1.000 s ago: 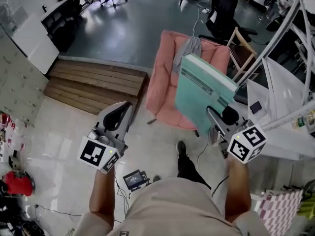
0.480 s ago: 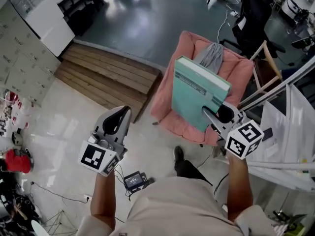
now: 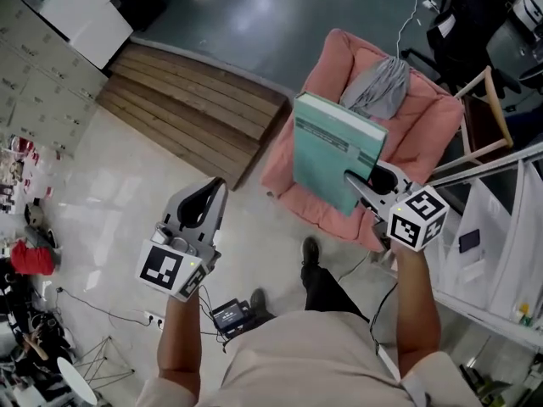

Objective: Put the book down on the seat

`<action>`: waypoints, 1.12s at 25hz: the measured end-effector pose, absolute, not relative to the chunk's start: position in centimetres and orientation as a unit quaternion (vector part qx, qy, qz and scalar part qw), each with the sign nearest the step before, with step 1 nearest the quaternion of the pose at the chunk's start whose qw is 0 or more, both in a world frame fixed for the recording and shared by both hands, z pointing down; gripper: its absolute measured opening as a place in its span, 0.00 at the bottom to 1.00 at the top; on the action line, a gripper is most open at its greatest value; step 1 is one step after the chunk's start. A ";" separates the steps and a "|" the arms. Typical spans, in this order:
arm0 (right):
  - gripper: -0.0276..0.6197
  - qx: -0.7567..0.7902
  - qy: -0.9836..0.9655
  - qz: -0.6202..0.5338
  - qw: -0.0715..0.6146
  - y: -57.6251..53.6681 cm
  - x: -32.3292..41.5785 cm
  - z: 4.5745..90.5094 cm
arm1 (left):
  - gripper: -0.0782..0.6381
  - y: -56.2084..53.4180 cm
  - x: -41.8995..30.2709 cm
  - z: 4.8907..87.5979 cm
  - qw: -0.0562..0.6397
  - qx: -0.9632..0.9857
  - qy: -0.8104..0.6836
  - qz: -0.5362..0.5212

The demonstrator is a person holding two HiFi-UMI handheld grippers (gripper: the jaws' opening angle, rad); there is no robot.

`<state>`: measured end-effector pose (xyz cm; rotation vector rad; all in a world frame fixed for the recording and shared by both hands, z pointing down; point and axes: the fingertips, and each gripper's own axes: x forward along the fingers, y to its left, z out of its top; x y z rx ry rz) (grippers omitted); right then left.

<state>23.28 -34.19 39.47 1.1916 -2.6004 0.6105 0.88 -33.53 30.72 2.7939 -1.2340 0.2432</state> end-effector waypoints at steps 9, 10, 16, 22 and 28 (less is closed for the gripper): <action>0.28 0.359 -0.888 0.255 0.131 -40.2 24.1 51.2 | 0.14 -38.0 1.6 38.9 0.086 0.899 -0.416 0.112; 0.28 0.353 -0.889 0.259 0.132 -40.7 24.2 52.5 | 0.14 -38.4 1.9 39.8 0.090 0.897 -0.417 0.115; 0.28 0.314 -0.893 0.291 0.140 -43.7 23.4 60.8 | 0.14 -40.8 2.1 45.2 0.124 0.889 -0.421 0.132; 0.28 0.277 -0.899 0.308 0.145 -45.3 22.9 67.9 | 0.14 -42.1 2.1 49.5 0.153 0.879 -0.430 0.139; 0.28 0.223 -0.901 0.339 0.156 -45.7 21.7 76.1 | 0.14 -42.9 1.5 53.9 0.179 0.867 -0.440 0.153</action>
